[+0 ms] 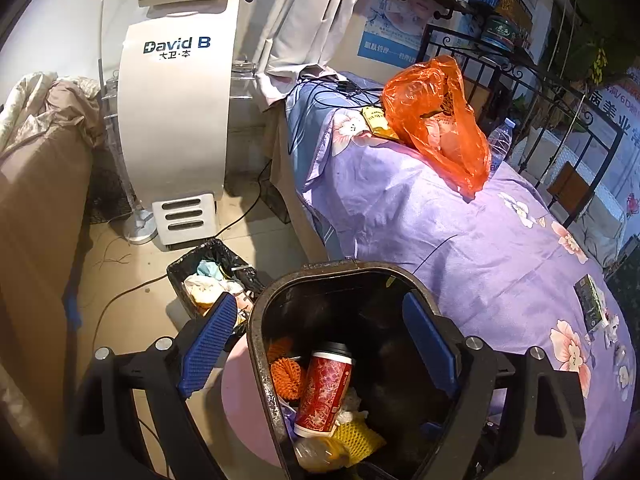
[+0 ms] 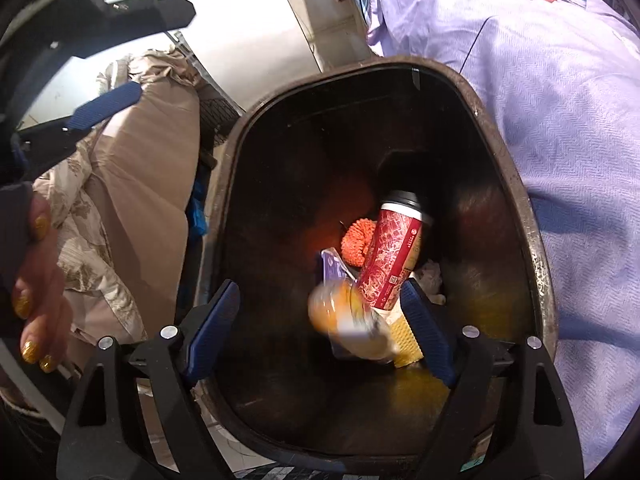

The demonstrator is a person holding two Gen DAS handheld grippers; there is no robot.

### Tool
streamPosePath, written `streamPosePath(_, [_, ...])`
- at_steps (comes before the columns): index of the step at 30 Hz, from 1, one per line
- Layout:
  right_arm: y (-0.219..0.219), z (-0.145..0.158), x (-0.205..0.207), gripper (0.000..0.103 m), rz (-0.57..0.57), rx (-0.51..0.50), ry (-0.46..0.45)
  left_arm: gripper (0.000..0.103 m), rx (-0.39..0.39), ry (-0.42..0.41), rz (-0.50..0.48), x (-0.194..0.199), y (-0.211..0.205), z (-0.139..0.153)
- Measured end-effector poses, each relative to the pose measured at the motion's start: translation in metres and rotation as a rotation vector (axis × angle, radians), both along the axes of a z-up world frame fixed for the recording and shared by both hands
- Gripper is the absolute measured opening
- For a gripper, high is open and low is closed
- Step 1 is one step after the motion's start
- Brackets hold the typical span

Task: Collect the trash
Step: 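Carry the yellow net and milk bottle to the black bin and release both, then move both open tools back over the bed toward the carton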

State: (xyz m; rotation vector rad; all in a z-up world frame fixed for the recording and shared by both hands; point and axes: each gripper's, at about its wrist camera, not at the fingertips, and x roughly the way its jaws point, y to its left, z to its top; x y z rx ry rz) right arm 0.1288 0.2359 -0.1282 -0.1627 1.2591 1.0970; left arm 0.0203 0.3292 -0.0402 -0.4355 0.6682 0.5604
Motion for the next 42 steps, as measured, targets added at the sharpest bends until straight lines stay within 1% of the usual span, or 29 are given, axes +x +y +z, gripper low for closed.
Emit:
streamPosePath(4, [-0.019, 0.011, 0.003, 0.082, -0.026, 0.063, -0.003, 0.084, 0.004, 0.004, -0.009, 0.003, -0.004, 0.001])
streamPosePath(11, [-0.069, 0.042, 0.002, 0.082, -0.076, 0.215, -0.067, 0.085, -0.011, 0.005, -0.057, 0.021, -0.021, 0.001])
streamPosePath(14, [-0.094, 0.053, 0.004, 0.083, -0.113, 0.253, -0.095, 0.087, -0.014, 0.009, -0.113, 0.034, -0.039, 0.001])
streamPosePath(19, [-0.141, 0.071, 0.010, 0.083, -0.209, 0.266, -0.161, 0.087, 0.007, 0.012, -0.218, 0.061, -0.076, 0.003])
streamPosePath(24, [-0.187, 0.078, 0.019, 0.083, -0.320, 0.250, -0.203, 0.089, 0.015, 0.023, -0.325, 0.090, -0.114, 0.002])
streamPosePath(30, [-0.244, 0.085, 0.029, 0.083, -0.434, 0.219, -0.238, 0.090, 0.002, 0.042, -0.447, 0.118, -0.160, -0.004])
streamPosePath(34, [-0.283, 0.091, 0.038, 0.083, -0.511, 0.166, -0.288, 0.092, -0.001, 0.054, -0.533, 0.136, -0.193, -0.007])
streamPosePath(37, [-0.316, 0.093, 0.055, 0.084, -0.564, 0.143, -0.291, 0.094, -0.003, 0.067, -0.611, 0.153, -0.222, -0.007])
streamPosePath(40, [-0.353, 0.091, 0.073, 0.084, -0.637, 0.094, -0.288, 0.094, -0.016, 0.076, -0.685, 0.169, -0.249, -0.006])
streamPosePath(42, [-0.378, 0.088, 0.085, 0.084, -0.685, 0.044, -0.299, 0.095, -0.033, 0.083, -0.732, 0.182, -0.268, -0.005])
